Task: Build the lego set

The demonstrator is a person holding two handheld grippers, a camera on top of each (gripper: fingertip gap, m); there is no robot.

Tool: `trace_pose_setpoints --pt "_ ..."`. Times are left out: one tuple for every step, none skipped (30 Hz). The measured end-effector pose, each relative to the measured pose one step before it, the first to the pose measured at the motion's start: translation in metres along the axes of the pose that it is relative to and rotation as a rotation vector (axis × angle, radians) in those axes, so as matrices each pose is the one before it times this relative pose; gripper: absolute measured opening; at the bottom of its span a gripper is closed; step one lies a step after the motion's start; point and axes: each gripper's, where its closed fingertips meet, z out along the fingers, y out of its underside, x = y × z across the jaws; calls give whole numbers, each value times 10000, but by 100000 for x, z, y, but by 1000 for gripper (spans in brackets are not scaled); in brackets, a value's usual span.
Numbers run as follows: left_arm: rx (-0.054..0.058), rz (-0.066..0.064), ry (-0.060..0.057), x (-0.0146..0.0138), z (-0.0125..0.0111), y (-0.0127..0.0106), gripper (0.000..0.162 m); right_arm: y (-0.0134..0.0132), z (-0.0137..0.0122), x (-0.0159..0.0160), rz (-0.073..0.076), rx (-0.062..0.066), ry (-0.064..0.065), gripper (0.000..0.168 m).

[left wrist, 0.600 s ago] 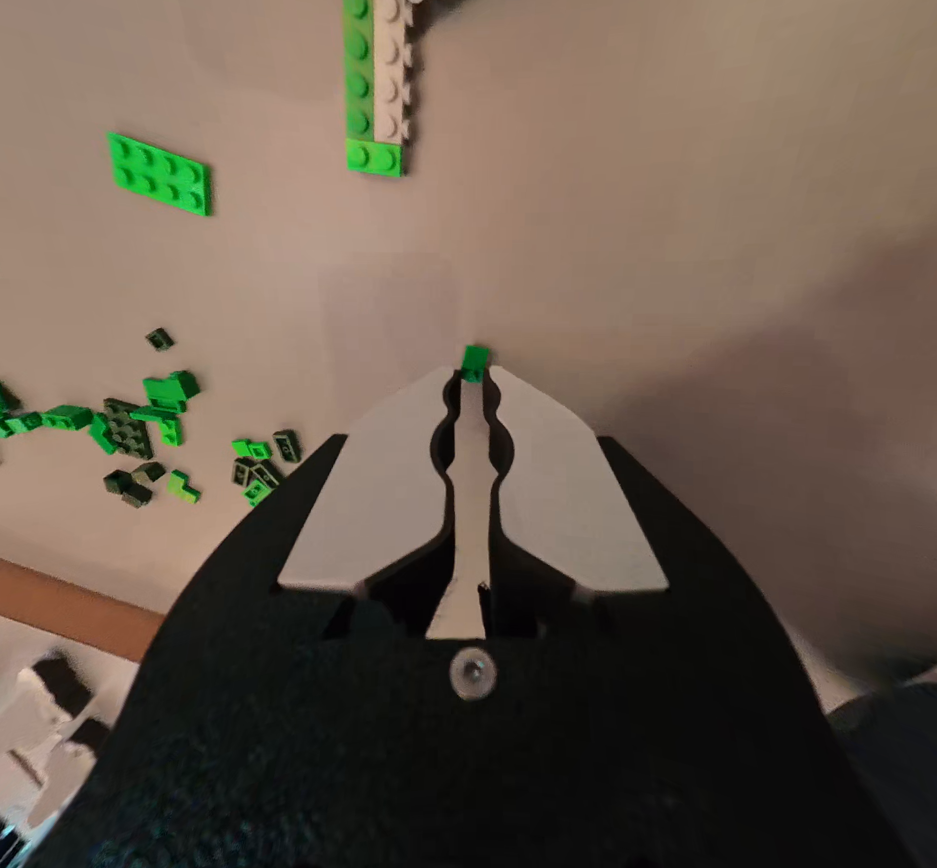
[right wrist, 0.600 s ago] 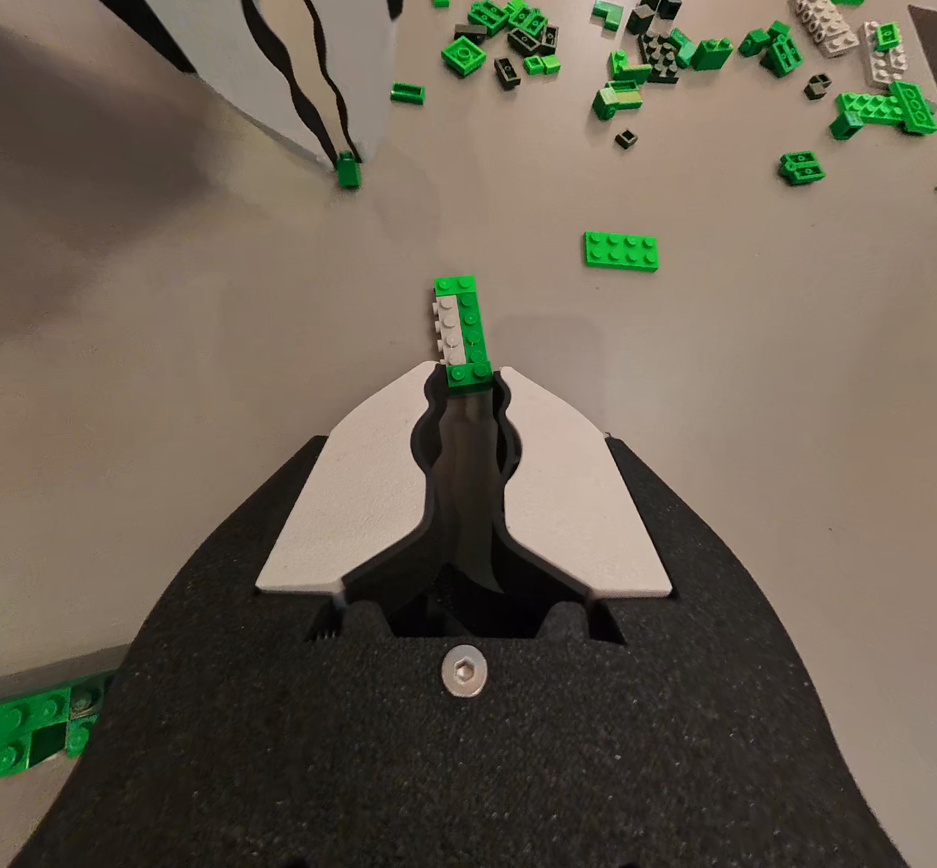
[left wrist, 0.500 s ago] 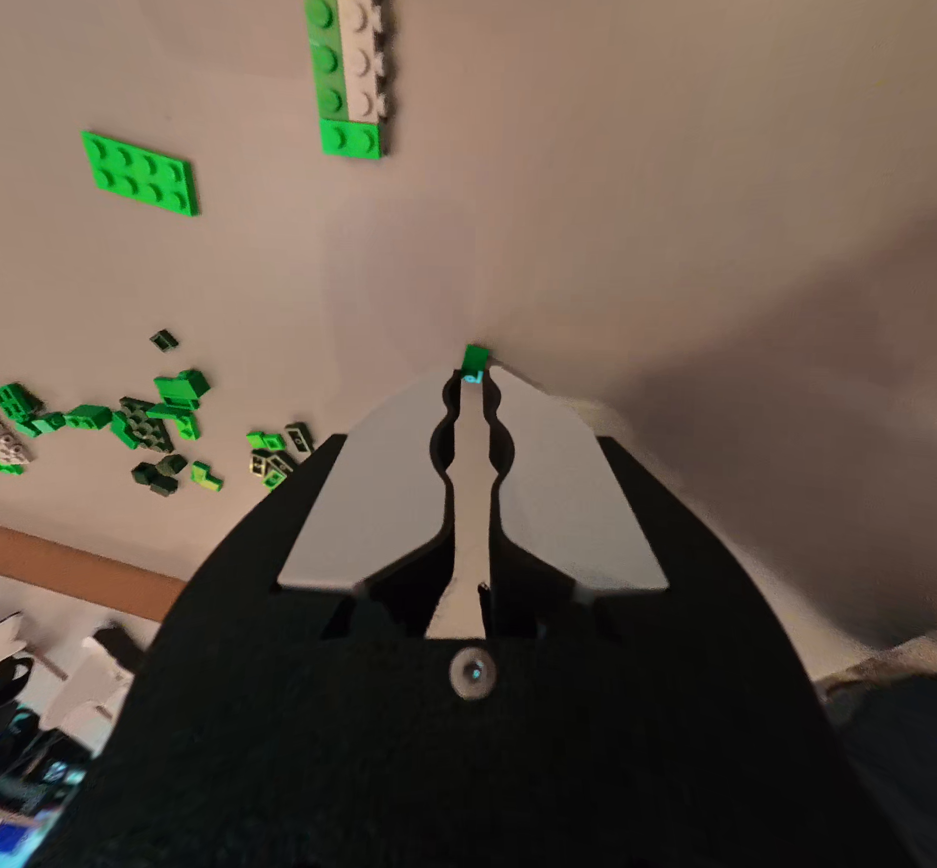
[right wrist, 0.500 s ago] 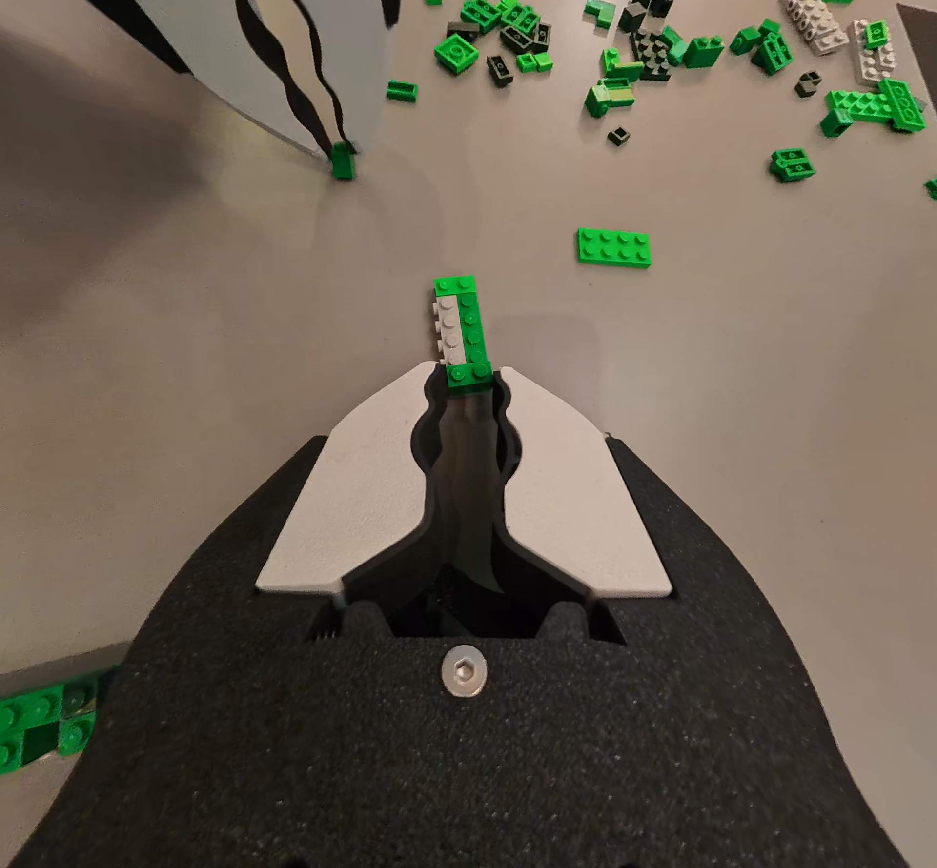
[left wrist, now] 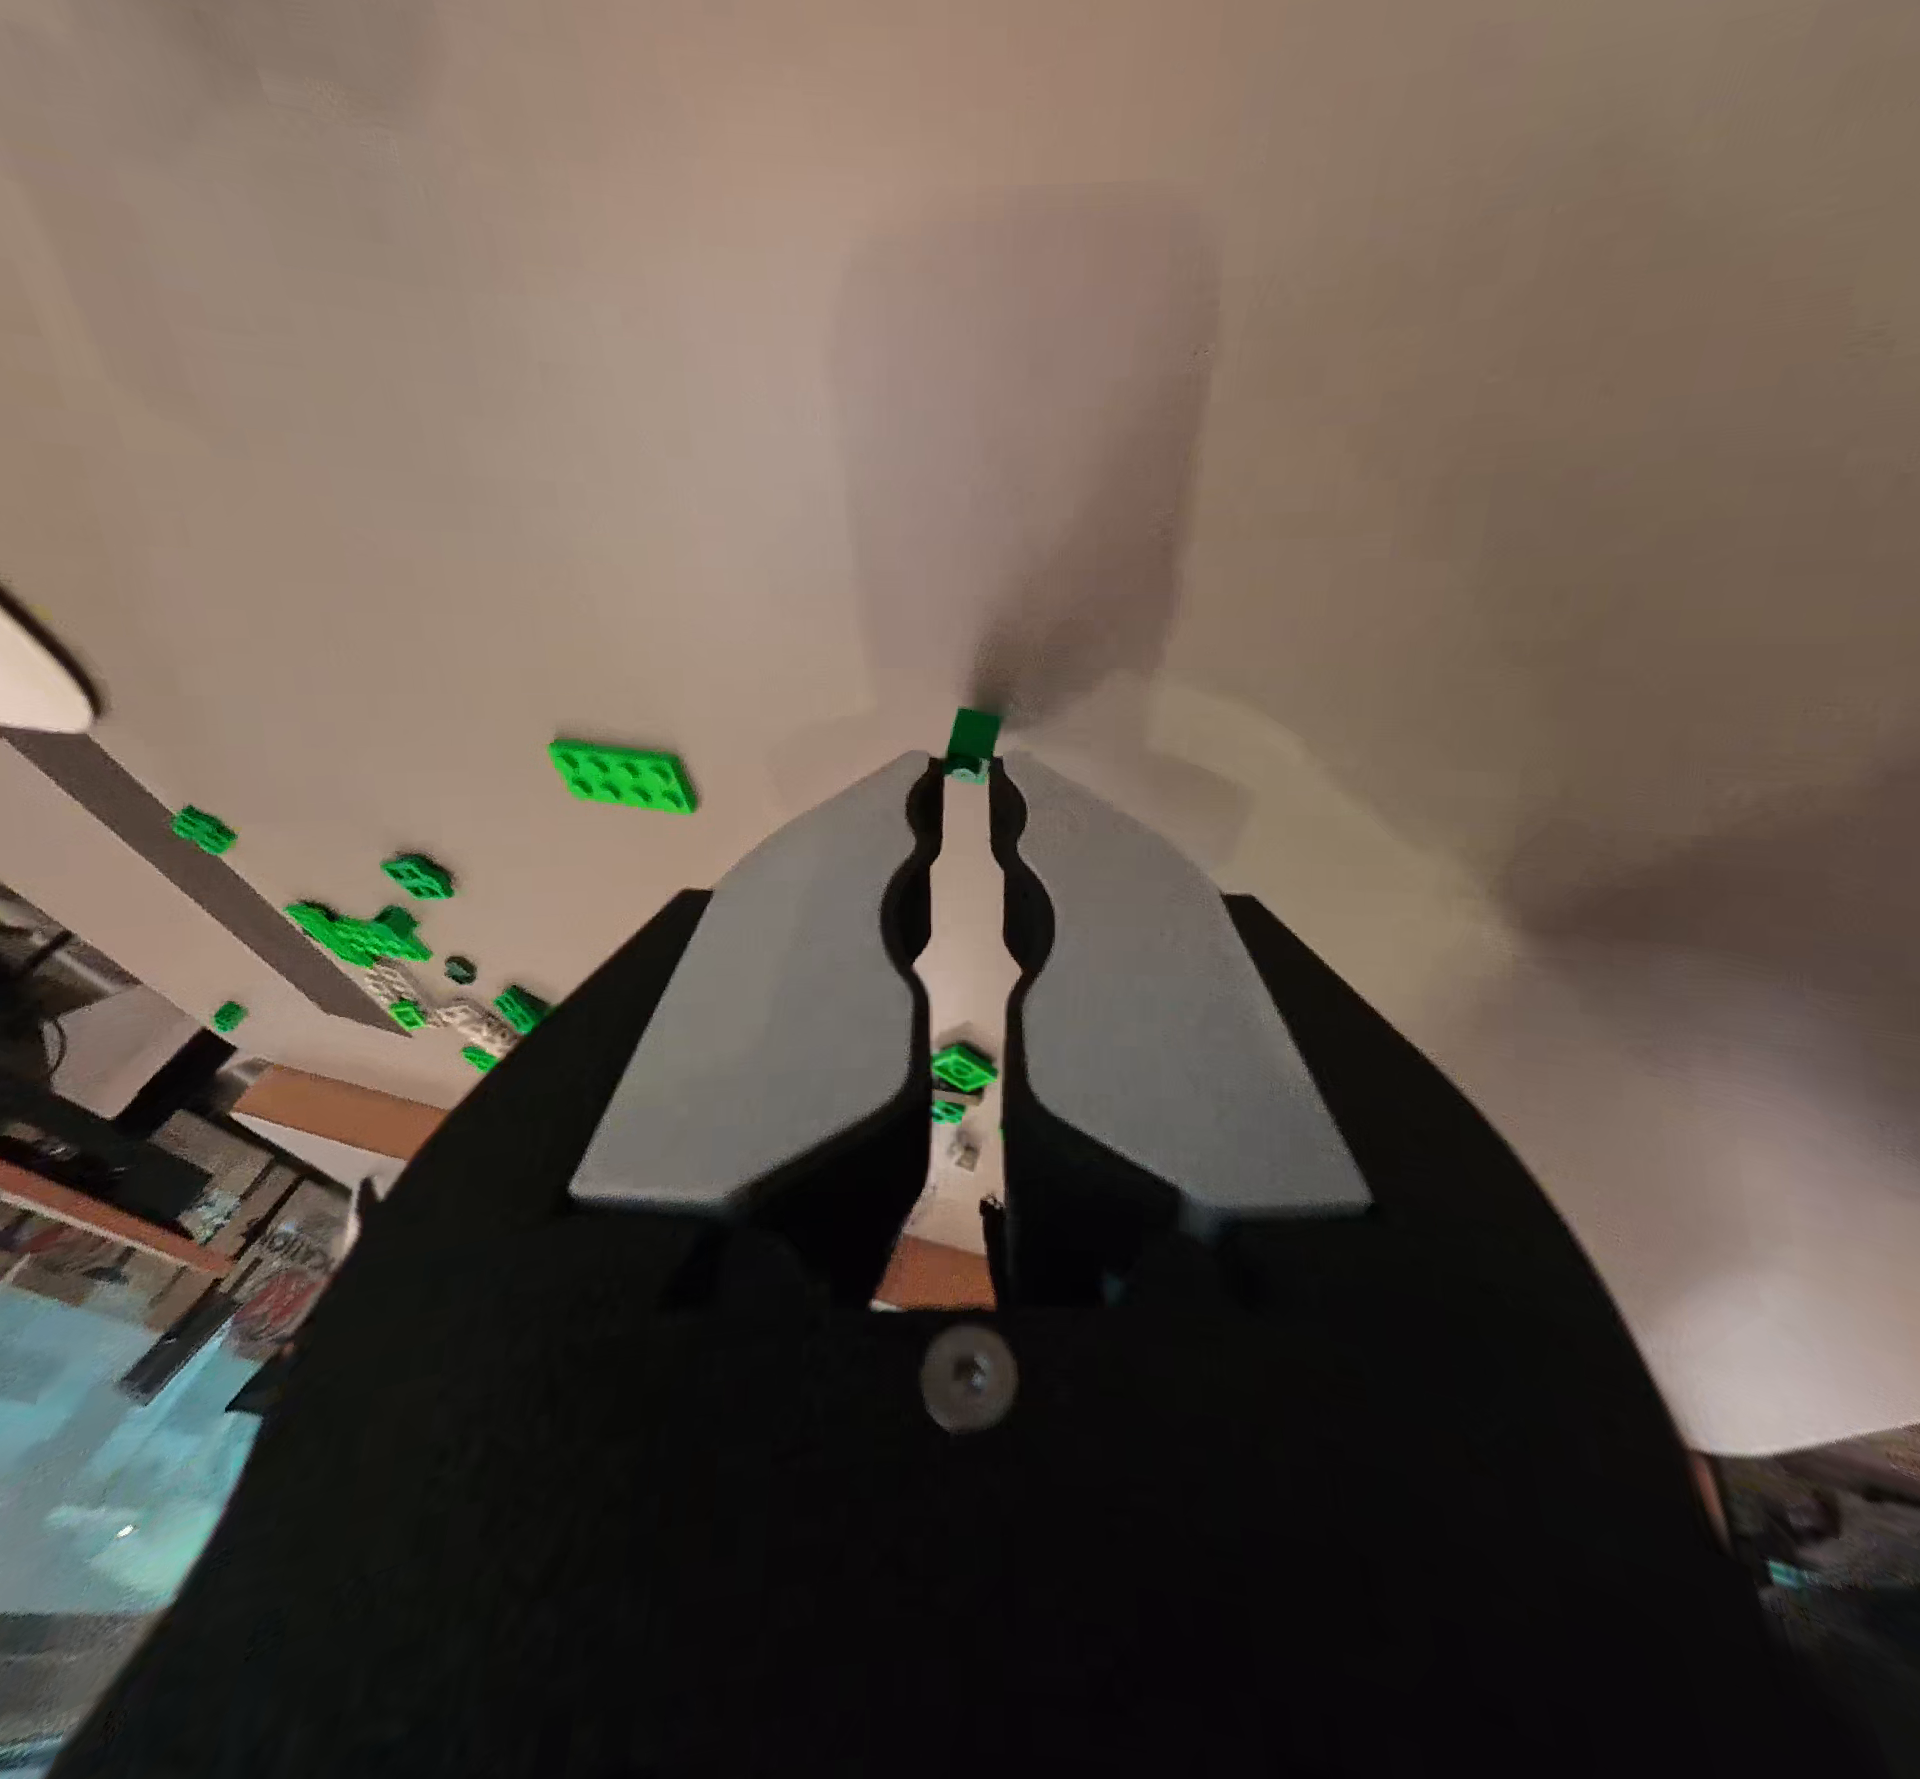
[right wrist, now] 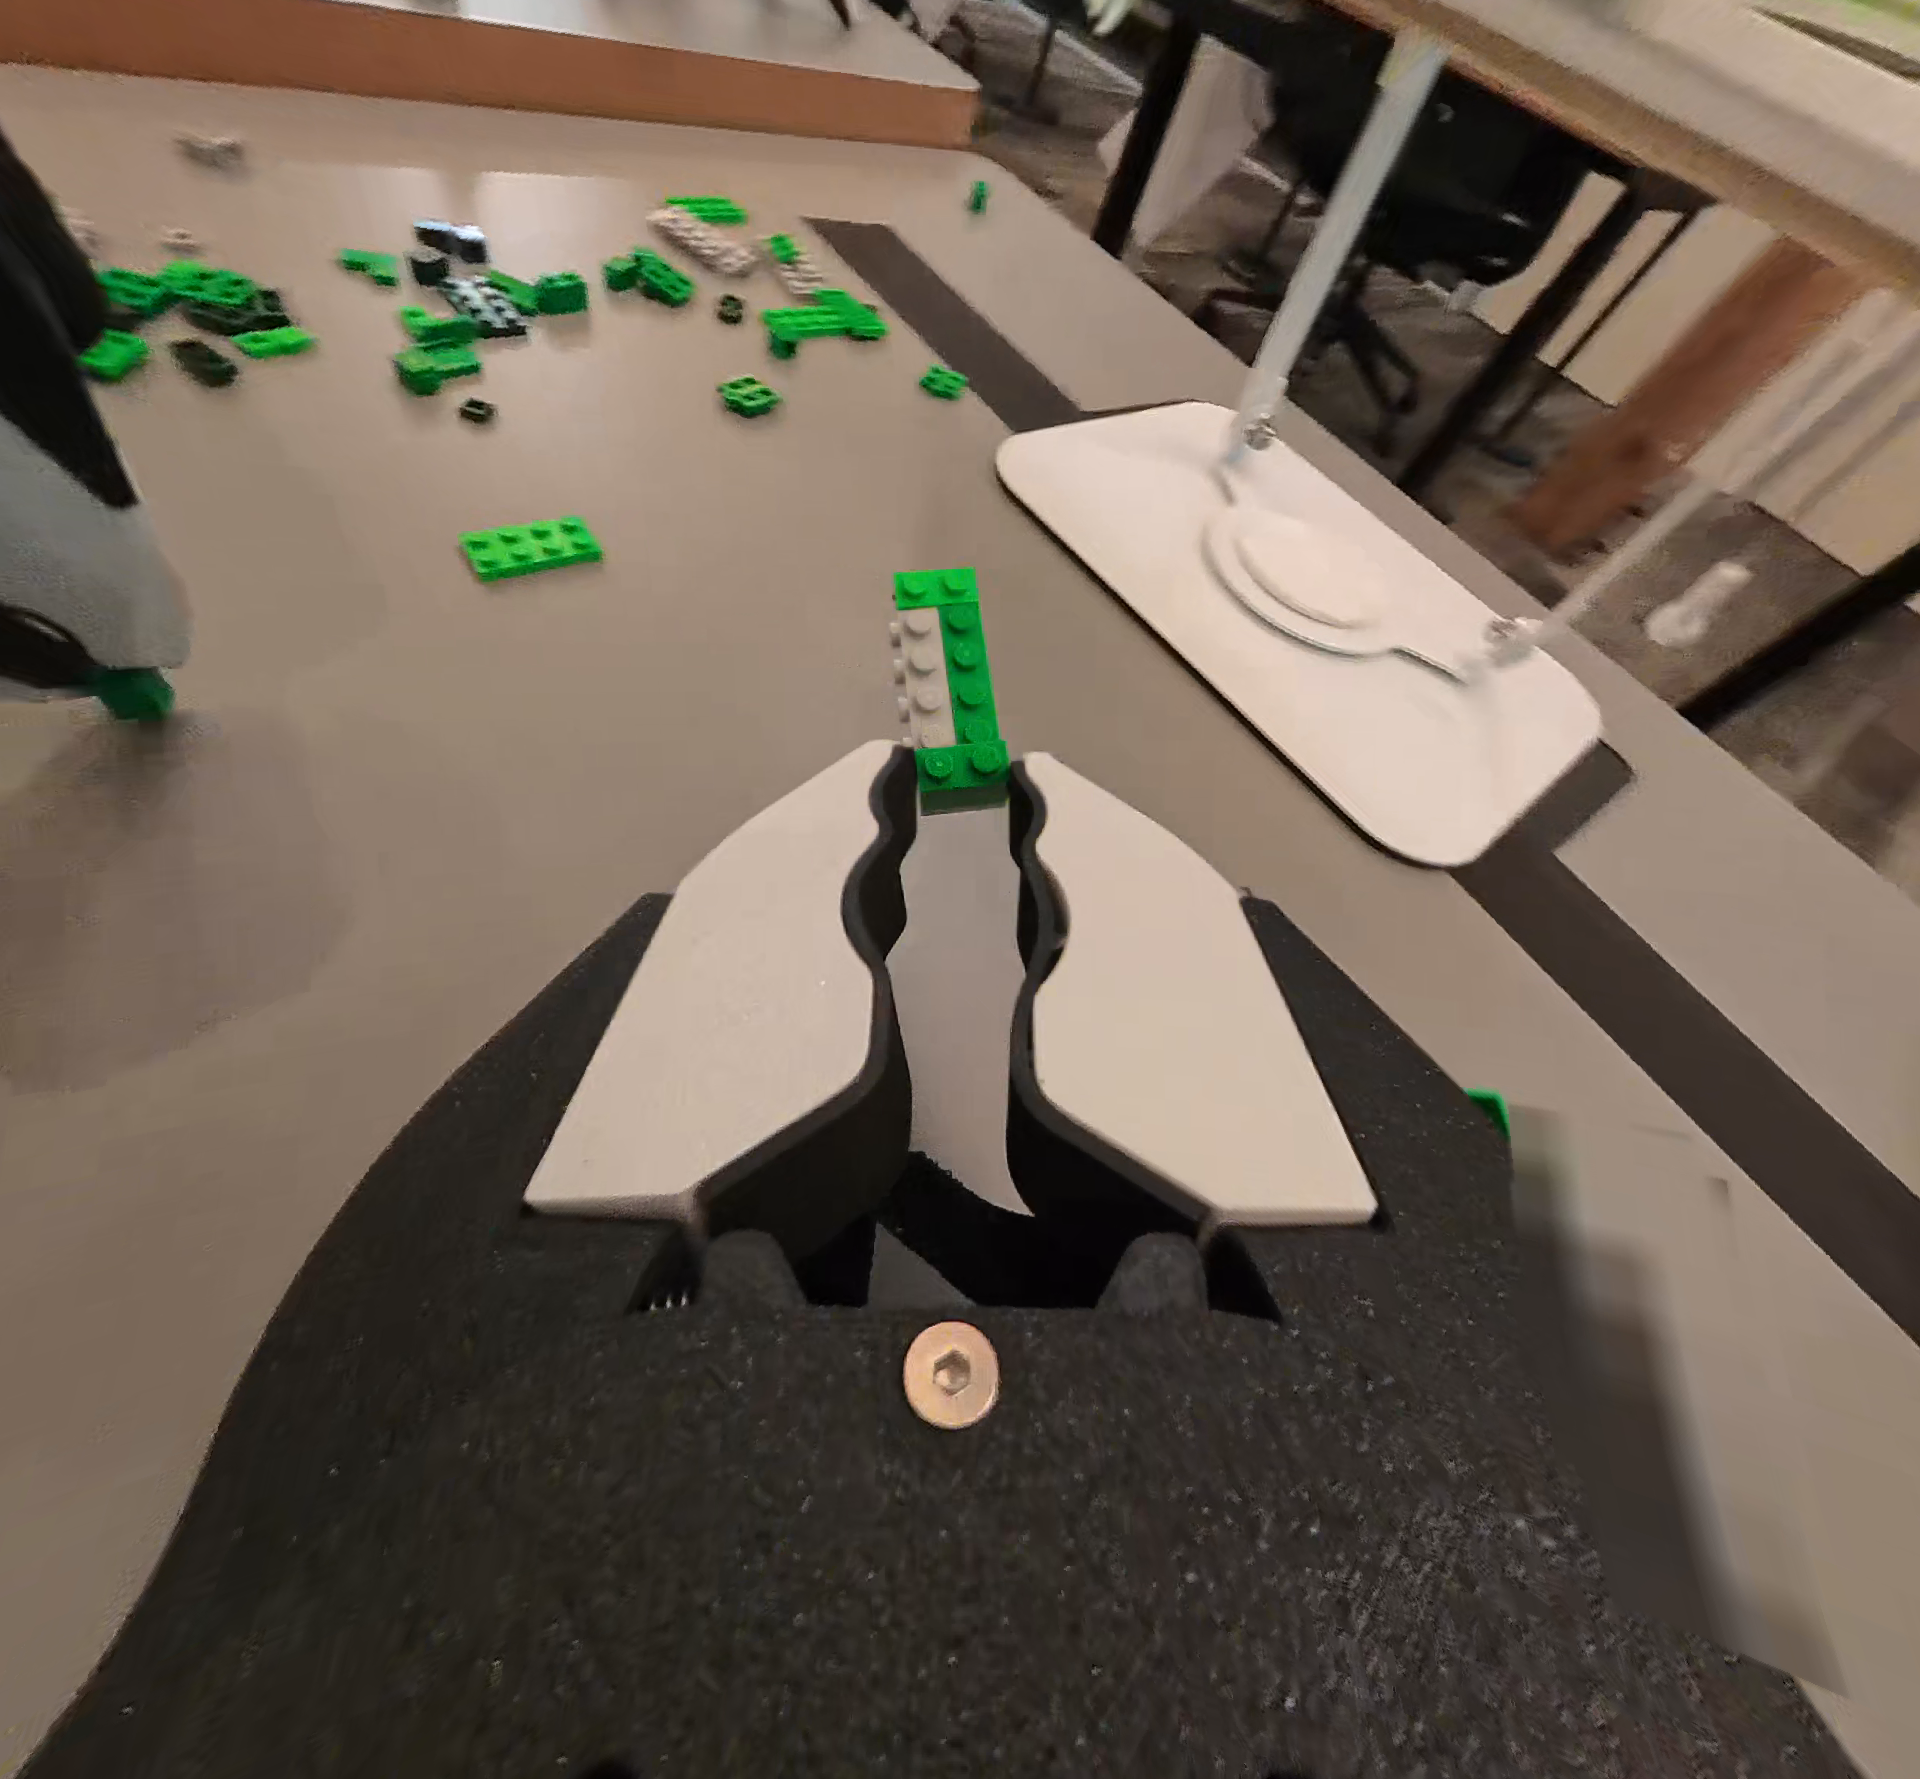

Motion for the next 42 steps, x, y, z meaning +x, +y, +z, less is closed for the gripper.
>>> trace_pose_setpoints --pt "-145 58 39 -50 126 -204 8 195 -200 306 64 19 196 16" --pt "-101 19 40 -51 86 -134 8 134 -128 151 33 14 102 16" --pt "-6 -15 -22 -100 30 -146 8 136 -47 22 26 -27 -6 16" --pt "93 -61 11 -56 -22 -162 8 131 29 -4 43 -33 -30 16" --pt "181 -130 44 -1 -44 -190 9 40 33 -4 24 25 -22 16" --pt "288 -168 93 76 -115 -271 15 -25 -3 -26 9 15 -48 16" --pt "357 -182 87 88 -232 -213 25 -73 -24 33 12 57 5 16" --pt "406 -275 -7 -42 -391 -37 33 -88 -32 -66 8 73 -73 16" --pt "549 -432 -37 -119 -545 11 41 -105 -41 -208 -15 90 -194 16" --pt "737 -591 0 -117 -640 -29 44 -148 -48 -256 -30 106 -219 16" --pt "868 -686 37 -85 -688 -43 47 -213 -54 -550 -87 150 -419 16" --pt "961 -698 -48 -197 -656 -63 50 -383 -89 -1235 -180 247 -868 16" --pt "1042 -623 -144 -301 -568 -126 53 -421 -48 -1468 -171 245 -959 16" --pt "1034 -553 -124 -210 -466 -109 56 -318 68 -1541 -167 125 -973 16" --pt "929 -492 63 99 -363 -19 59 -221 148 -1803 -148 28 -1130 16" --pt "815 -425 143 273 -253 15 61 -223 282 -1226 -110 14 -670 16" --pt "769 -319 103 297 -155 -77 59 -285 313 -1203 -172 35 -630 16" --pt "786 -173 120 434 -73 -253 58 -292 337 -1249 -142 -6 -669 16" --pt "750 -86 163 541 10 -356 57 -297 353 -843 -129 -23 -409 16" --pt "580 -34 154 521 100 -284 55 -246 349 -726 -143 -47 -351 16" --pt "359 27 25 304 154 -130 54 -215 320 -615 -111 -51 -299 16" --pt "157 81 2 217 215 2 52 -168 300 -458 -93 -43 -205 16" --pt "-28 126 41 207 232 155 50 -123 270 -353 -110 -32 -138 16" --pt "-167 127 54 160 242 270 46 -129 238 -330 -111 8 -124 16" --pt "-201 109 68 153 224 306 39 -119 189 -299 -70 28 -129 16" --pt "-127 86 85 166 184 220 29 -95 140 -136 -27 17 -40 16" --pt "-61 99 189 323 131 172 19 9 75 58 -14 -25 57 16" --pt "1 67 -66 -12 68 108 19 96 33 -15 7 -54 -18 16" --pt "58 122 -61 21 -55 26 19 5 54 4 17 31 -4 16" --pt "-12 111 -51 -54 -211 91 19 -246 81 109 21 210 101 17" --pt "-31 6 -102 -281 -419 142 19 -179 128 317 51 163 236 17" --pt "-106 -52 -167 -484 -623 384 18 107 111 803 116 -56 491 20" --pt "-71 -76 -206 -620 -770 561 18 517 124 1241 178 -363 721 18" --pt "41 -136 -282 -761 -831 600 18 729 239 919 93 -551 440 17" --pt "84 -164 -189 -659 -790 599 18 628 379 422 77 -513 130 17" --pt "129 -139 -86 -480 -709 476 18 307 476 147 103 -313 17 19" --pt "133 -68 -66 -380 -584 357 18 75 527 -145 141 -154 -129 20" --pt "45 -35 -121 -383 -457 368 18 47 561 -390 147 -146 -299 21" --pt "-37 -36 -114 -328 -280 363 18 170 569 -187 122 -242 -165 22" --pt "-50 -35 -46 -161 -109 278 18 276 507 -1 -11 -316 -48 22" --pt "-66 7 13 -4 31 195 18 195 397 99 -126 -274 47 22" --pt "-127 79 18 65 129 197 18 -57 290 34 -142 -78 4 21"
